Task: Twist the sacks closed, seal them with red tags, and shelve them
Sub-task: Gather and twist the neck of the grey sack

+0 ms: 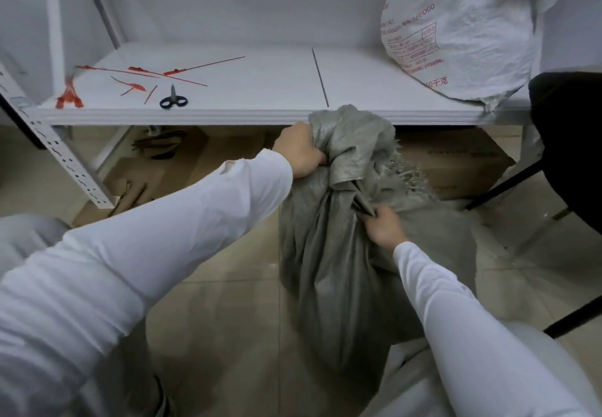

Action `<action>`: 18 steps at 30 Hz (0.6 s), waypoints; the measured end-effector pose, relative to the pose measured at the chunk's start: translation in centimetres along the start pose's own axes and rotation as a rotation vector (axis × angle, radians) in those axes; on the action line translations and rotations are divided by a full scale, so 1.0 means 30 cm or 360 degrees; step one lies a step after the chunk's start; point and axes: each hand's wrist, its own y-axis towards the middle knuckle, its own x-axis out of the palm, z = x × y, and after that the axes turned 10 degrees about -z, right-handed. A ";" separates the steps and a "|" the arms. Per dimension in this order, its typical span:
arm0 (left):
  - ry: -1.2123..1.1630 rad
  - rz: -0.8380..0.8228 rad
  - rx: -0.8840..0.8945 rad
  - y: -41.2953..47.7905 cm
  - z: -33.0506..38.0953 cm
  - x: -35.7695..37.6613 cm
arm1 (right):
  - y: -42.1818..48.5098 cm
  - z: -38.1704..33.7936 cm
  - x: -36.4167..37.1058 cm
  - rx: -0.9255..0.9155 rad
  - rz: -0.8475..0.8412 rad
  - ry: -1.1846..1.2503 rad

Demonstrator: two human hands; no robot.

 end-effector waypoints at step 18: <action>-0.0173 0.0507 0.0045 -0.154 -0.147 -0.362 | -0.182 -0.478 0.326 -0.0739 -0.0354 0.1003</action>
